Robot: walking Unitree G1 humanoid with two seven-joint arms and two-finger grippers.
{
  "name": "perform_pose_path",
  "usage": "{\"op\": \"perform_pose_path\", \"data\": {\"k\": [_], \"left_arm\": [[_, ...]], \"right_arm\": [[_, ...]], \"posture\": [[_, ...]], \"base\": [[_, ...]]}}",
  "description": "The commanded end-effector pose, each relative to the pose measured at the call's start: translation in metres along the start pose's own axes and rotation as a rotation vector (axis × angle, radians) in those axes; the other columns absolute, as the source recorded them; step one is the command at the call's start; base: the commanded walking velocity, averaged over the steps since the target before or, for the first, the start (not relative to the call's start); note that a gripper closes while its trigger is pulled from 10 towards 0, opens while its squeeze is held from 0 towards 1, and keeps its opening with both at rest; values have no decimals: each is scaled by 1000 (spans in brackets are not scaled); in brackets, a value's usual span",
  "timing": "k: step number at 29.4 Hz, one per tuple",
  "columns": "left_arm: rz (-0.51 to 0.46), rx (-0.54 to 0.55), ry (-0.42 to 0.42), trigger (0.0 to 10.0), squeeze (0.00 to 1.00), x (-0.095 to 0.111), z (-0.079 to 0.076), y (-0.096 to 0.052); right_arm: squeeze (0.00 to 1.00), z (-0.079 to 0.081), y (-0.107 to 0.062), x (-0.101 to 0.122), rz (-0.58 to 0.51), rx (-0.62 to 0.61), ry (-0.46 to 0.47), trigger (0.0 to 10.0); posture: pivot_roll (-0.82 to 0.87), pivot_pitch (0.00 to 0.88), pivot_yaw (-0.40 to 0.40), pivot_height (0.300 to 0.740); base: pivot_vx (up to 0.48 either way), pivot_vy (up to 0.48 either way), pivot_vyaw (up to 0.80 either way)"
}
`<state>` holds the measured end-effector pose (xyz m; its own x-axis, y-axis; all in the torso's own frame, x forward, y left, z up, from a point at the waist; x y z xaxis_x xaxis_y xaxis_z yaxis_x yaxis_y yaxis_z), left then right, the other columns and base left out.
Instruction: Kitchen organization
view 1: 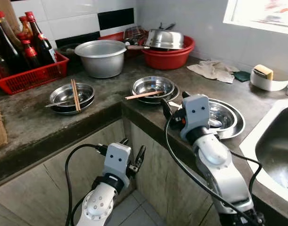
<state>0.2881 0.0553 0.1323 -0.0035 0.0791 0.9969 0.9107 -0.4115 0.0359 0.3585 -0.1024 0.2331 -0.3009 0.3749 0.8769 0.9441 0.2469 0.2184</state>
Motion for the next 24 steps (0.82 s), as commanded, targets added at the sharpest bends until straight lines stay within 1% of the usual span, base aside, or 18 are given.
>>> {"op": "perform_pose_path", "data": {"k": [1,3,4,7,9,10,12,16,17,23,24], "left_arm": [[2,2,0,10000,0,0,0,-1],[2,2,0,10000,0,0,0,-1],[3,0,-2,10000,0,0,-1,-1],[4,-16,-8,10000,0,0,-5,-1],[2,-25,-9,10000,0,1,-7,-1],[-6,-48,-17,10000,0,3,-12,-2],[-15,-69,-16,10000,0,5,-16,-3],[-38,-85,-32,10000,0,10,-22,-5],[-43,-95,-37,10000,0,11,-25,-5],[-47,-130,-44,10000,0,13,-34,-9],[-47,-130,-44,10000,0,13,-34,-9]], "right_arm": [[0,6,7,-2,22,41,-40,10000],[0,6,7,-2,22,41,-40,10000],[1000,9,9,-5,33,55,-58,10000],[1000,19,16,-12,64,113,-150,10000],[1000,21,19,-13,66,125,-165,10000],[0,26,26,-12,59,146,-224,10000],[0,29,32,-13,66,155,-282,10000],[0,31,43,-12,71,150,-344,10000],[0,32,48,-13,78,150,-381,10000],[0,30,61,-19,125,124,-463,10000],[0,30,61,-19,125,124,-463,10000]], "posture": [[-16,49,5,740],[-16,49,5,740],[-16,51,5,740],[-14,60,0,740],[-13,63,-2,740],[-13,69,-6,740],[-14,76,-8,740],[-15,89,-15,740],[-13,93,-17,740],[-6,101,-31,740],[-6,101,-31,740]], "base": [[0,0,0],[0,0,0],[0,0,0],[0,0,0],[0,0,0],[0,0,0],[0,0,0],[0,0,0],[0,0,0],[0,0,0],[0,0,0]]}}
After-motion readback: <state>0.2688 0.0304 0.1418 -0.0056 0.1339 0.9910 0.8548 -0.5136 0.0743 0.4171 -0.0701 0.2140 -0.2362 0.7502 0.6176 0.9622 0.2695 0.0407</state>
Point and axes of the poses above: a point about 5 cm out from each wrist's last joint towards the gripper, its own y axis pointing out of the wrist towards the gripper, its own x axis along the axis of the wrist's last joint, z = x × y, the point moved 6 cm from there along y, pointing out of the wrist towards the gripper, and after that the axes turned 10 degrees about -y, right-handed, at the moved point
